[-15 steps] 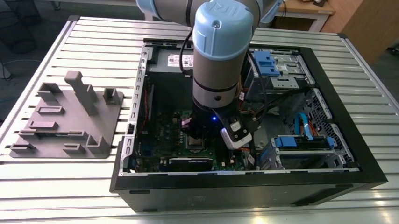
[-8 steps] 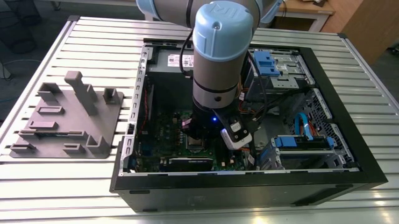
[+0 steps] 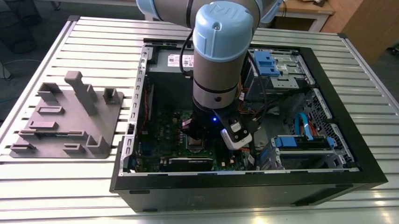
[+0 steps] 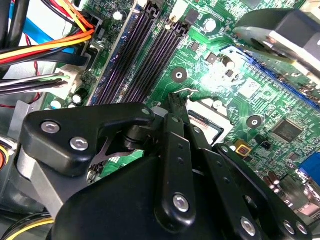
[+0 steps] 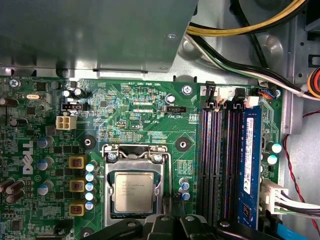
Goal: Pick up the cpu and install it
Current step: 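Install the first cpu locking lever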
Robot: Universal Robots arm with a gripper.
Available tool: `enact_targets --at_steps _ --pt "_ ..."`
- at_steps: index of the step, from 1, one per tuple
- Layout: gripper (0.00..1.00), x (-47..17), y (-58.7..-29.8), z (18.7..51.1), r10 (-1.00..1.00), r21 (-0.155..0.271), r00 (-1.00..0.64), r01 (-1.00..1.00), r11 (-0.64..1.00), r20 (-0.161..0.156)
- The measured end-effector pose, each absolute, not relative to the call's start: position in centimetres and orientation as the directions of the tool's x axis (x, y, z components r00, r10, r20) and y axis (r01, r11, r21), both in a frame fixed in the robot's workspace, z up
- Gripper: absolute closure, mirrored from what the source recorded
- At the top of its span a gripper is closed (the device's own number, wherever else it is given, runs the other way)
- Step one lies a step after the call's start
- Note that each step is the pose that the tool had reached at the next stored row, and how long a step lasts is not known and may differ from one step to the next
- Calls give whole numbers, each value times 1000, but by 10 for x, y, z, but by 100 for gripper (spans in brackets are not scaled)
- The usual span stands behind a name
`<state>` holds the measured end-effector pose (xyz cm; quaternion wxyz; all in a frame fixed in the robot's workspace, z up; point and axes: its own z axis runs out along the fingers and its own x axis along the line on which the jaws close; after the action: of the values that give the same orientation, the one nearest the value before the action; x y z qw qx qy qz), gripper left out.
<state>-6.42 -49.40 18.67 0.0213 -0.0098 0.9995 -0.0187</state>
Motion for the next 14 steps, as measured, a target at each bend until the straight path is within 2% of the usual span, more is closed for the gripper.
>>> enact_targets --at_steps 14 --pt "89 -64 -496 195 -20 -38 -999 -19 999 -41"
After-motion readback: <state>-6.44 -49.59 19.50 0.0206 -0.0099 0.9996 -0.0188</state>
